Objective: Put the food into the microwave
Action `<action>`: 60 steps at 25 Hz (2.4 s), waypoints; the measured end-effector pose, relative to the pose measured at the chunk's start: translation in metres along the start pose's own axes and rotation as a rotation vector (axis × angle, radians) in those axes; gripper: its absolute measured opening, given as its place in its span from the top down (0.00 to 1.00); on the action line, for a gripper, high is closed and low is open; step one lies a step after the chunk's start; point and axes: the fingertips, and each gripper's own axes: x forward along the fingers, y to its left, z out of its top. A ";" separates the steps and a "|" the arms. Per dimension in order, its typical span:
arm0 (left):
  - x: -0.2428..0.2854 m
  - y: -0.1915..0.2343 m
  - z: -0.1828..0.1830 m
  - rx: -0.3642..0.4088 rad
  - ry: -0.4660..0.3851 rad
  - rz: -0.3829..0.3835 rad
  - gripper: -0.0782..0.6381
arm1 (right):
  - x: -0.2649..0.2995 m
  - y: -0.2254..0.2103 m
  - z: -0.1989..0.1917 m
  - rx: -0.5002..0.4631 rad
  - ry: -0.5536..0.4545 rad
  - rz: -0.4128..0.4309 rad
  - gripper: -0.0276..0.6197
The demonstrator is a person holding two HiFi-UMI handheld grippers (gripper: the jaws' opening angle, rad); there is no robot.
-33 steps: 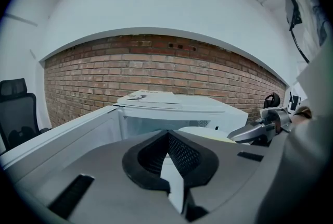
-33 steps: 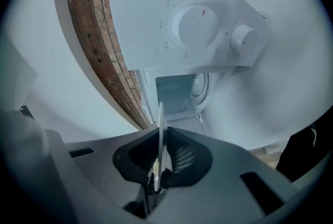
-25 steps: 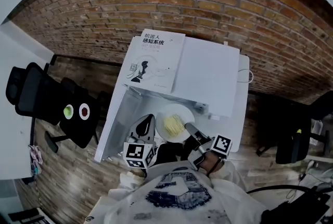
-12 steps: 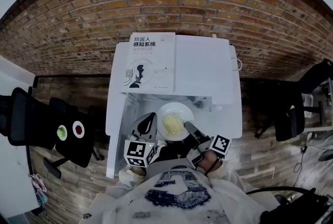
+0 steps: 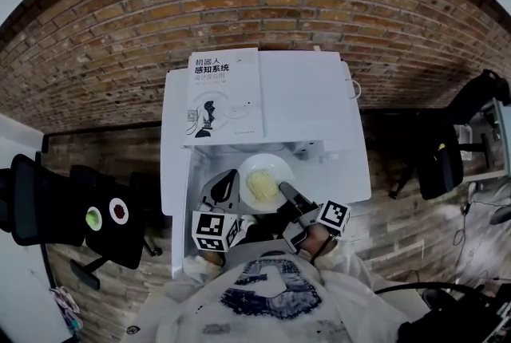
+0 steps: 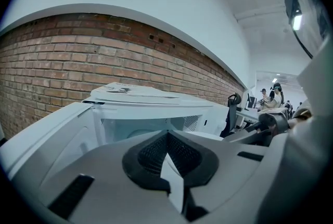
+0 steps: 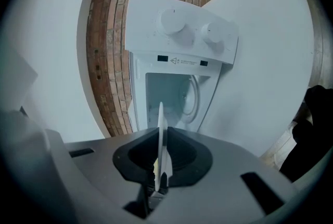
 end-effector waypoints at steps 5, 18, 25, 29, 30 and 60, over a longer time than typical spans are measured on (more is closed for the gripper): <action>0.003 0.002 -0.003 0.004 0.013 -0.012 0.88 | 0.014 -0.011 0.011 -0.008 -0.021 -0.015 0.90; 0.005 0.003 0.002 0.029 0.023 -0.028 0.88 | 0.054 -0.044 0.041 -0.022 -0.070 -0.052 0.90; 0.004 0.003 0.002 0.034 0.022 -0.028 0.88 | 0.075 -0.067 0.051 -0.004 -0.077 -0.086 0.90; 0.003 0.001 0.004 0.044 0.019 -0.031 0.88 | 0.085 -0.075 0.052 0.004 -0.081 -0.096 0.90; 0.002 0.001 0.004 0.045 0.020 -0.030 0.88 | 0.088 -0.077 0.053 0.004 -0.083 -0.097 0.90; -0.004 -0.001 -0.003 0.057 0.035 -0.033 0.88 | 0.121 -0.108 0.073 -0.010 -0.125 -0.134 0.90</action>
